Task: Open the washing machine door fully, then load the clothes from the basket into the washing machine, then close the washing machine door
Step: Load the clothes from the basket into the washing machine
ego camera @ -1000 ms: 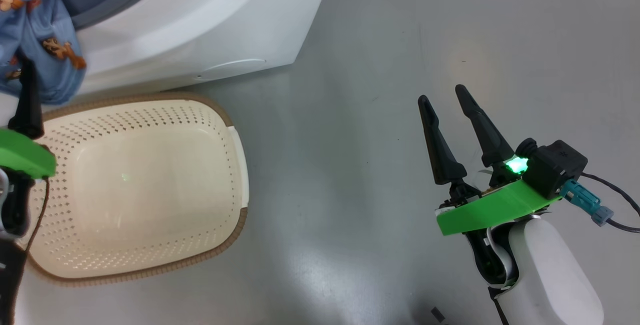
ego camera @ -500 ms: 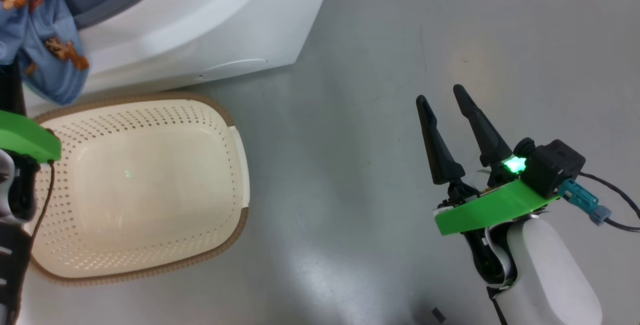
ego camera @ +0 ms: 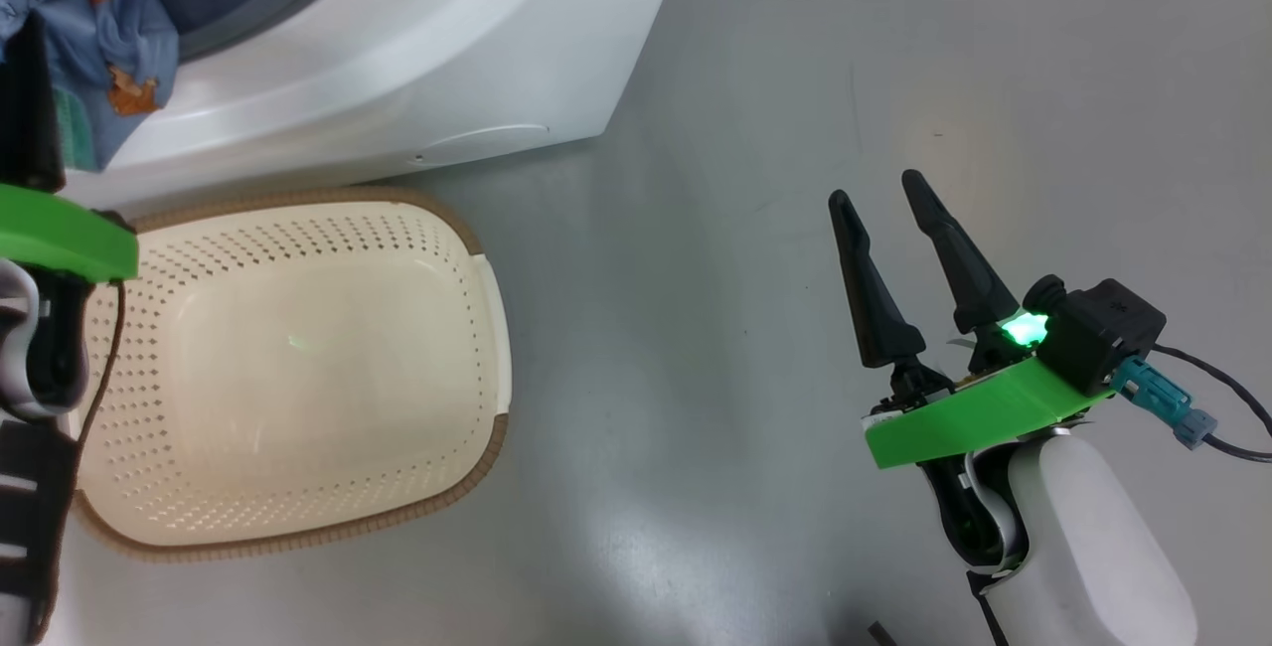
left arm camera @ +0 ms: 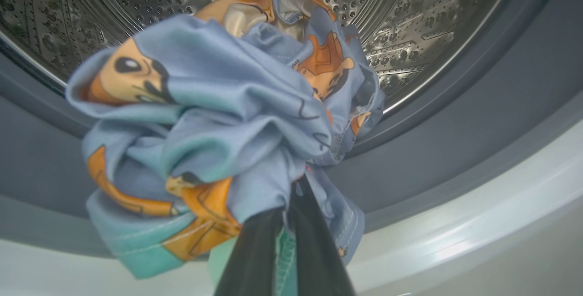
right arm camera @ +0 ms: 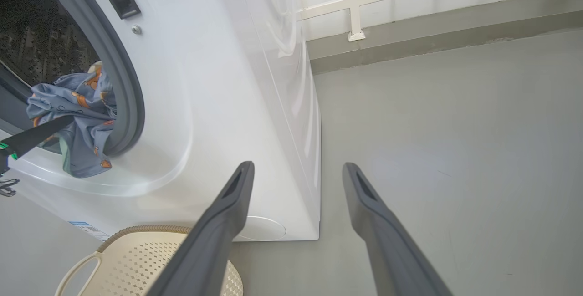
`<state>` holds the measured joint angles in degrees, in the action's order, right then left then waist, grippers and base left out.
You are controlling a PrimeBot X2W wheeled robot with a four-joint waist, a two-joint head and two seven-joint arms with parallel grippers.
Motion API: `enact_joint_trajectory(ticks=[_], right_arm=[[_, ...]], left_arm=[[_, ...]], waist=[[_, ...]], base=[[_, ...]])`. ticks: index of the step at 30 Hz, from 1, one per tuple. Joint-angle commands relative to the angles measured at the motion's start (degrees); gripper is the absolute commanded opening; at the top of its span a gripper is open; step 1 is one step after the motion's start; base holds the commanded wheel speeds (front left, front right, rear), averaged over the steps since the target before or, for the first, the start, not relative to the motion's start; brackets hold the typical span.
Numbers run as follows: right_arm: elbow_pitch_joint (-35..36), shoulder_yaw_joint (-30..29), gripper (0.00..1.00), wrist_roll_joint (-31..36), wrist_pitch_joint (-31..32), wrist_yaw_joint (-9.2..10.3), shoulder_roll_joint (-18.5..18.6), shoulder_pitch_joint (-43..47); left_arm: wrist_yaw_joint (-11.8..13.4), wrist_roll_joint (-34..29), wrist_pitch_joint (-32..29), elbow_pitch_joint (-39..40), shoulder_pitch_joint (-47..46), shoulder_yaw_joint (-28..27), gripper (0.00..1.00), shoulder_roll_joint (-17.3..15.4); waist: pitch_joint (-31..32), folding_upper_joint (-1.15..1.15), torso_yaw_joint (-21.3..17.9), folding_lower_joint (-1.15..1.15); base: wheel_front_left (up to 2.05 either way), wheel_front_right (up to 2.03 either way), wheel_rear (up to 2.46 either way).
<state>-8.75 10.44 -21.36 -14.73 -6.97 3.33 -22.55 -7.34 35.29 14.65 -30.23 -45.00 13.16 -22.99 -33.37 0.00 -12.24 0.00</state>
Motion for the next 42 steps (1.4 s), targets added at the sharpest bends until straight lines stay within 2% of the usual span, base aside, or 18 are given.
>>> enact_joint_trajectory(ticks=[1,7,16,22,28,31,32,33,34,42], right_arm=[[1.15,1.30,1.00,-0.58,-0.27,-0.52,-0.45,0.81],[1.52,1.88,1.00,-1.09,-0.27,-0.52,-0.45,0.34],[2.25,2.14,1.00,-1.98,-0.27,-0.52,-0.45,0.04],[2.48,2.97,1.00,-2.46,-0.27,-0.52,-0.45,0.05],[2.28,3.87,1.00,-2.34,-0.27,-0.52,-0.45,0.25],[2.12,4.00,1.00,-2.08,-0.27,-0.52,-0.45,0.39],[2.04,4.00,1.00,-2.01,-0.27,-0.52,-0.45,0.45],[1.96,3.97,1.00,-1.95,-0.27,-0.52,-0.45,0.49],[1.87,3.91,1.00,-1.89,-0.27,-0.52,-0.45,0.51],[1.46,3.72,1.00,-1.78,-0.27,-0.52,-0.46,0.22]], left_arm=[[-0.14,-0.96,0.35,1.16,-1.06,-1.55,0.00,-2.51],[0.63,-3.19,-1.95,-3.06,-8.26,0.14,0.00,-3.37],[0.15,-5.41,-4.10,-14.53,-22.70,3.59,0.00,-4.20],[0.00,-6.20,-3.69,-23.92,-32.55,5.35,0.00,-3.71],[-0.05,-6.64,-2.88,-29.74,-39.03,6.37,0.00,-2.97],[-0.06,-6.39,-5.22,-33.53,-40.92,6.87,0.00,-2.43],[-0.01,-6.45,-6.22,-34.80,-41.31,7.14,0.22,-2.27],[0.04,-6.59,-6.89,-35.85,-41.62,7.44,0.82,-2.09],[0.04,-6.58,-7.48,-36.80,-41.81,7.65,1.00,-1.81],[-0.02,-6.05,-7.83,-40.37,-41.70,8.65,1.00,0.37]], waist=[[-0.06,0.00,0.13,0.00],[-1.24,0.00,-0.98,0.00],[-3.89,0.00,-4.76,0.00],[-5.41,0.00,-6.67,0.00],[-5.42,0.00,-7.80,0.00],[-5.17,0.00,-8.01,0.00],[-5.05,0.00,-8.04,0.00],[-4.93,0.00,-8.04,0.00],[-4.81,0.00,-7.98,0.00],[-3.70,0.00,-6.48,0.00]], base=[[0.00,0.00,0.00],[0.00,0.00,0.00],[0.00,0.00,0.00],[0.00,0.00,0.00],[0.00,0.00,0.00],[0.00,0.00,0.00],[0.00,0.00,0.00],[0.00,0.00,0.00],[0.00,0.00,0.00],[0.00,0.00,0.00]])
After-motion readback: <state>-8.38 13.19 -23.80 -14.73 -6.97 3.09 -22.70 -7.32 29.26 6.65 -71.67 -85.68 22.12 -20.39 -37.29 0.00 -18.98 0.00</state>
